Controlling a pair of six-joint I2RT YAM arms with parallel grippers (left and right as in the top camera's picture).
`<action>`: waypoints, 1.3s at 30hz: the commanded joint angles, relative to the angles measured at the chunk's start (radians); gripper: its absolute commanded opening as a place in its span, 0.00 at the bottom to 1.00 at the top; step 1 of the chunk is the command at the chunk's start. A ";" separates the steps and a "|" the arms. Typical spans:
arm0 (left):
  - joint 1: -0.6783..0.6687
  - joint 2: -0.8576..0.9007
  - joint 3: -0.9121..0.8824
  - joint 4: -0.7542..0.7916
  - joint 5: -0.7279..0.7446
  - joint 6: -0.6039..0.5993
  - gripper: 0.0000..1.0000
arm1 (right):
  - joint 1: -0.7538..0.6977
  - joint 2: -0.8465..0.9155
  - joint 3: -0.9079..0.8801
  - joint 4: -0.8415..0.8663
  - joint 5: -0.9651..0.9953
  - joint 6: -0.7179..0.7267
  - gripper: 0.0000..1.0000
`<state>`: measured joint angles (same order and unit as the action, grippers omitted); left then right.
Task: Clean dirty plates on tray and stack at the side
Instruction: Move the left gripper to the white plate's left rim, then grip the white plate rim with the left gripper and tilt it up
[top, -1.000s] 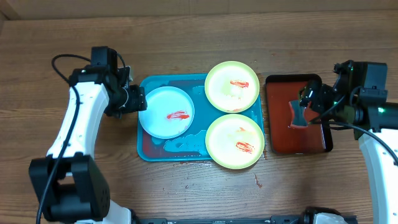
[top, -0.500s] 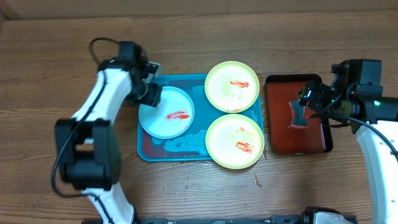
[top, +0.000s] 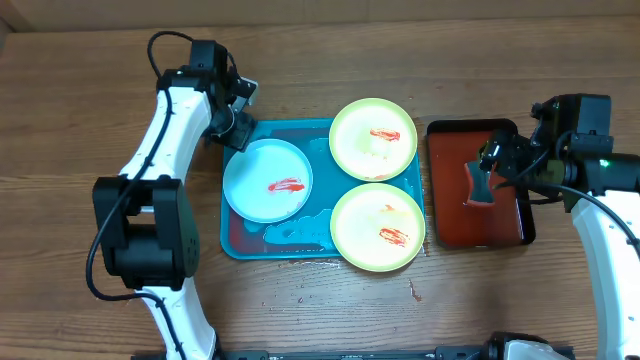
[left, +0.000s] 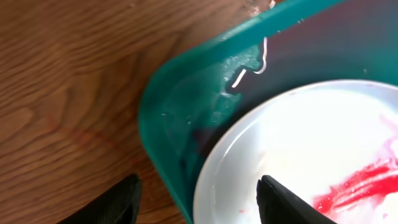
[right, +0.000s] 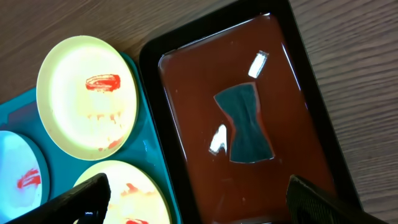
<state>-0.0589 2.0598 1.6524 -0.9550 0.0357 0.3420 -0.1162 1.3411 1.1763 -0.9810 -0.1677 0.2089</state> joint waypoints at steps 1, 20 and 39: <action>-0.003 0.057 0.013 -0.032 0.068 0.074 0.59 | -0.003 -0.003 0.018 0.004 0.011 0.000 0.92; 0.000 0.111 0.005 -0.189 0.014 -0.207 0.50 | -0.003 -0.003 0.018 0.010 0.011 0.000 0.92; 0.000 0.111 -0.044 -0.326 0.058 -0.531 0.34 | -0.003 -0.003 0.018 0.018 0.010 0.001 0.92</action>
<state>-0.0589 2.1601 1.6371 -1.2903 0.0853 -0.1101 -0.1162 1.3411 1.1763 -0.9684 -0.1677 0.2089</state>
